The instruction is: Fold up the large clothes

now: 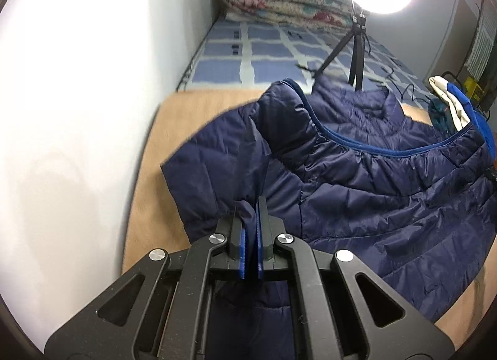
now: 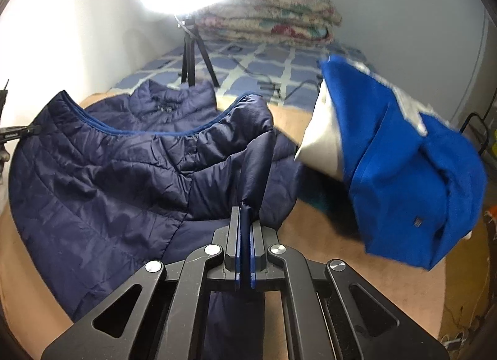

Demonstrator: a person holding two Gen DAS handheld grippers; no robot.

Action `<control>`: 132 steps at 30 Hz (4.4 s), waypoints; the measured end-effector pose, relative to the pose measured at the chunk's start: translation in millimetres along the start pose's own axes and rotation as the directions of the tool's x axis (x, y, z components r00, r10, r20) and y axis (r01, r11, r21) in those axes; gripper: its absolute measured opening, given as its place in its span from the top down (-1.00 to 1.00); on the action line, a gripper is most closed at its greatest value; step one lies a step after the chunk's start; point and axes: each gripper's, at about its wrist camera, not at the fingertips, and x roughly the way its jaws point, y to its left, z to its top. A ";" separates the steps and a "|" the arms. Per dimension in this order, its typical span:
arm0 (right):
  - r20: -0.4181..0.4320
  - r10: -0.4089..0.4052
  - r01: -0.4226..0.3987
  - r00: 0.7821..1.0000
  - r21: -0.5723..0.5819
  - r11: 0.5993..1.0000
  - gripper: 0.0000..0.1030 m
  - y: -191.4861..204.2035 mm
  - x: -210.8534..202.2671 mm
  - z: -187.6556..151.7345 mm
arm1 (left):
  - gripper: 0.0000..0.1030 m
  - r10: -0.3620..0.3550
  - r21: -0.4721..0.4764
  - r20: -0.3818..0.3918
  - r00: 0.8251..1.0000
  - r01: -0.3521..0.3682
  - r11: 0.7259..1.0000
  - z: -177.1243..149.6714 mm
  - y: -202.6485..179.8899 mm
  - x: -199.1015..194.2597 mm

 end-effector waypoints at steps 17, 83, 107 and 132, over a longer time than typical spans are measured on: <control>0.024 -0.267 0.267 0.963 -0.023 0.963 0.96 -11.2 101.5 64.6 | 0.95 0.162 -0.022 0.065 0.985 -0.161 0.987 78.3 -5.2 103.5; 0.051 0.001 -0.024 0.999 0.458 0.889 0.79 33.9 -13.7 -49.4 | 0.65 -0.194 0.040 0.042 0.980 0.193 0.980 -99.4 -201.0 -43.9; 0.247 0.131 -0.145 0.960 0.041 0.989 0.80 222.7 -58.3 66.4 | 0.41 -0.259 -0.109 0.219 0.941 0.287 0.952 -184.7 -71.9 -236.4; -0.074 0.378 -0.385 0.923 -0.176 0.906 0.81 427.0 130.1 58.9 | 0.41 -0.208 -0.135 0.244 0.947 0.245 0.960 -201.4 -47.5 -254.2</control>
